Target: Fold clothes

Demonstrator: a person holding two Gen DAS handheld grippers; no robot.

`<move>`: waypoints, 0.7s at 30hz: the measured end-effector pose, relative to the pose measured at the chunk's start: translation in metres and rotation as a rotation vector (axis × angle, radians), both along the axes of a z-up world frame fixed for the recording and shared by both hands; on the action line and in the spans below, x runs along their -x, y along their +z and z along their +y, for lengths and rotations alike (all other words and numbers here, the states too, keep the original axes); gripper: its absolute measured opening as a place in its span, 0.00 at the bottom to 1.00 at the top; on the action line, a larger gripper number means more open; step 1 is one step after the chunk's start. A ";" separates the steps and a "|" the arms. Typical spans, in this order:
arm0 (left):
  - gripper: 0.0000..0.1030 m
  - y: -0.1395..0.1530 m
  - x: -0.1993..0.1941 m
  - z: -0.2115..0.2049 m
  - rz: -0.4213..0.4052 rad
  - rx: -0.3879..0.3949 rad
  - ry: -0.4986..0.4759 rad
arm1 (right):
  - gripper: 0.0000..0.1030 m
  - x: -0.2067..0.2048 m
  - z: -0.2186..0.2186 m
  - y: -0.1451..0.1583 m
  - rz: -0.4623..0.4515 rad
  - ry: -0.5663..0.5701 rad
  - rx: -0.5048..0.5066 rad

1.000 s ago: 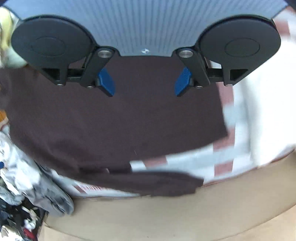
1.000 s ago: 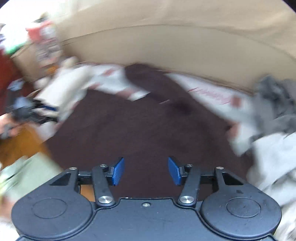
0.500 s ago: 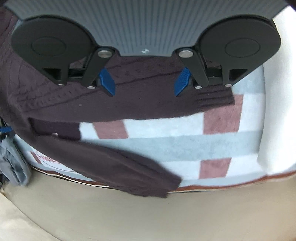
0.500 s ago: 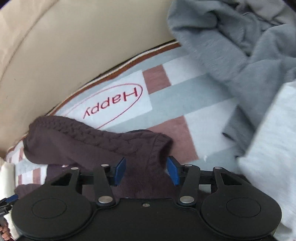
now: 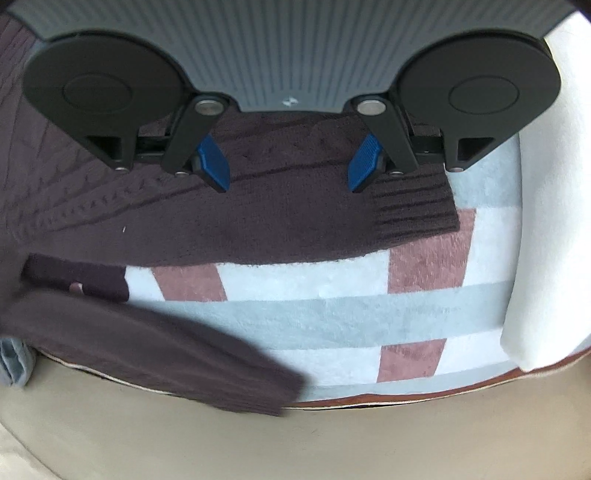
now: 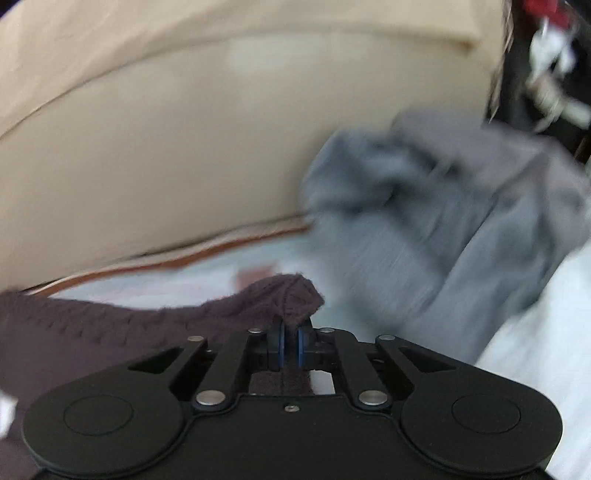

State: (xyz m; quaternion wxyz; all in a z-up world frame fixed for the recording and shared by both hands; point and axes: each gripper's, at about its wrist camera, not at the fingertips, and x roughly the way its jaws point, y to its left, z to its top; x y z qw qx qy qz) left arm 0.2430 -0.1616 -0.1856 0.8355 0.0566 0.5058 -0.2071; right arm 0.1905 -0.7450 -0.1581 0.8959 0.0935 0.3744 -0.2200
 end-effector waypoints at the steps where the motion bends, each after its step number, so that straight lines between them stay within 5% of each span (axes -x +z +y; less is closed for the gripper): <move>1: 0.68 -0.001 0.000 -0.001 -0.007 -0.010 -0.001 | 0.06 -0.003 -0.005 -0.001 0.012 -0.011 0.014; 4: 0.69 -0.003 0.002 -0.004 -0.027 -0.055 -0.009 | 0.07 -0.006 -0.017 -0.016 0.037 -0.014 -0.025; 8: 0.70 -0.003 0.002 -0.006 -0.049 -0.104 -0.014 | 0.16 -0.014 -0.006 -0.045 0.218 -0.057 0.060; 12: 0.75 0.001 -0.007 0.006 -0.044 -0.117 0.030 | 0.42 0.004 0.026 -0.020 0.071 -0.117 0.143; 17: 0.81 -0.006 -0.021 0.028 0.007 -0.043 0.109 | 0.50 0.006 0.045 0.002 -0.002 0.062 -0.105; 21: 0.99 -0.015 -0.021 0.019 0.009 -0.075 0.064 | 0.47 0.031 0.041 0.011 -0.051 -0.031 -0.250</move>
